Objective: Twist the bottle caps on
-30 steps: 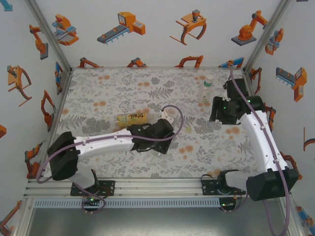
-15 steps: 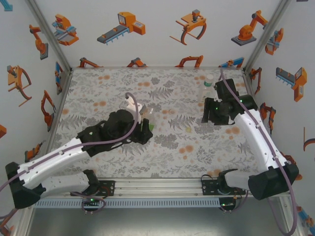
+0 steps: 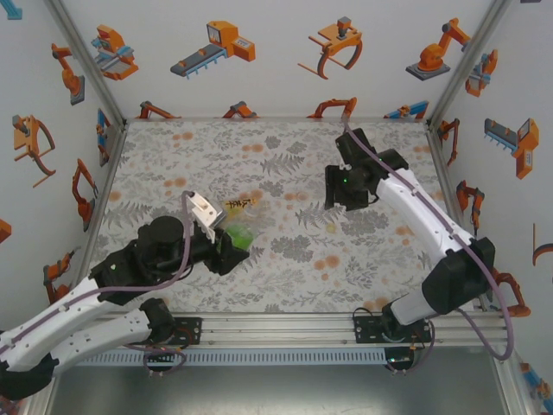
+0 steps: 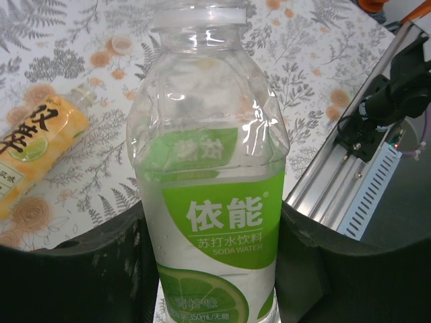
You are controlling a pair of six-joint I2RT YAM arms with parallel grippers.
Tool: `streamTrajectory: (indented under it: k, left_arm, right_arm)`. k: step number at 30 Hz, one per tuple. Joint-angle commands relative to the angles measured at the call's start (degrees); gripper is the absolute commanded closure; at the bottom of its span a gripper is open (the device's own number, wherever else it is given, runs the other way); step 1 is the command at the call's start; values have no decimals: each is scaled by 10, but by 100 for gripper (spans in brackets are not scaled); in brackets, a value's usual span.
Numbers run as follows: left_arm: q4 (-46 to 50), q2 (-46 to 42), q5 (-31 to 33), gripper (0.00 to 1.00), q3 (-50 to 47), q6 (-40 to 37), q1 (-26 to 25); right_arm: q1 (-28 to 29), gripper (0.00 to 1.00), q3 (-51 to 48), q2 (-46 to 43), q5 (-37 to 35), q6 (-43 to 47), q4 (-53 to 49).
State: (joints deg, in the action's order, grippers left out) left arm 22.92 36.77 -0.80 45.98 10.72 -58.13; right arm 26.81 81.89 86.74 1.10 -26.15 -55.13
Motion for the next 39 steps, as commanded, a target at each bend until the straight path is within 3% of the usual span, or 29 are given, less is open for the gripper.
streamTrajectory:
  k: [1, 18, 25, 39]
  left_arm:
    - [-20, -19, -19, 93, 0, -38, 1]
    - [-4, -34, 15, 94, -2, -59, 2]
    - [-1, -23, 15, 94, 5, -59, 1]
    - [-9, 9, 14, 94, 15, -53, 1]
  right_arm:
    - [19, 44, 46, 44, -18, -10, 14]
    - [42, 45, 225, 271, -49, 9, 19]
    - [38, 47, 272, 335, -66, 18, 15]
    - [22, 48, 342, 442, -34, 21, 17]
